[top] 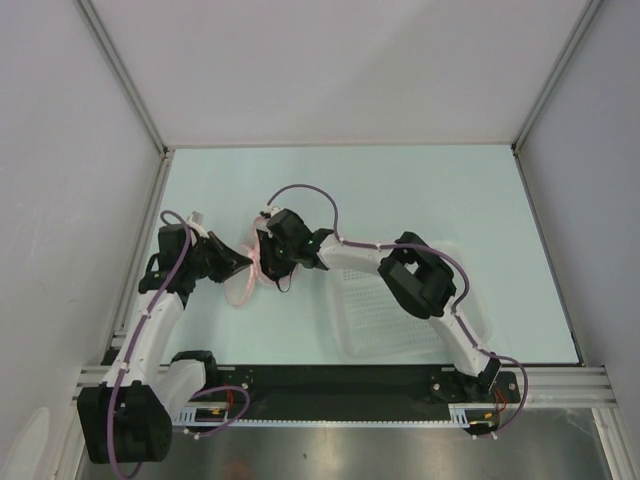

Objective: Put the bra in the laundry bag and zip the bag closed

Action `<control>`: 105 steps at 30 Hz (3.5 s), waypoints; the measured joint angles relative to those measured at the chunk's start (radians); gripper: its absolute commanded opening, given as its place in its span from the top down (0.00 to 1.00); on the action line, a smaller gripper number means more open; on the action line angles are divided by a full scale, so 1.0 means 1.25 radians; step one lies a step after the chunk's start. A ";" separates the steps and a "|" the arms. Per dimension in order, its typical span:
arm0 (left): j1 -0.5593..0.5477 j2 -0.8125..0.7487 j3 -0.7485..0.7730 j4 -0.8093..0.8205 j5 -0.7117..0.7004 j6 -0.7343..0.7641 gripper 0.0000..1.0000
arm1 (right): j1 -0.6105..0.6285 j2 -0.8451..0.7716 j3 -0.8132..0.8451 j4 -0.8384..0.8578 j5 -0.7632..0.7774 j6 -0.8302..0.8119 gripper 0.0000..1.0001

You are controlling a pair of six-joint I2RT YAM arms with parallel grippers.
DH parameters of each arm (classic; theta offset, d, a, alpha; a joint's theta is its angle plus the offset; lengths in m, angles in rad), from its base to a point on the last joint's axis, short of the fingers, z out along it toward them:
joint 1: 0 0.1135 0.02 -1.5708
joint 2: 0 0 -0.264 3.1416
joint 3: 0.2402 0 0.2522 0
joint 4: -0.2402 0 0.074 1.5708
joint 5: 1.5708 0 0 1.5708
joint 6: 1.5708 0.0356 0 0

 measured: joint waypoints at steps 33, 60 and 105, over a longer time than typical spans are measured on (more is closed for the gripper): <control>0.010 0.013 -0.025 0.018 -0.015 0.001 1.00 | -0.128 -0.151 -0.010 -0.255 0.036 -0.167 0.47; 0.100 -0.015 0.088 -0.078 -0.085 0.073 1.00 | -0.073 -0.293 0.120 -0.433 0.147 -0.150 1.00; 0.206 0.184 -0.112 -0.078 -0.307 -0.138 1.00 | -0.131 -0.261 -0.048 -0.280 0.110 -0.107 1.00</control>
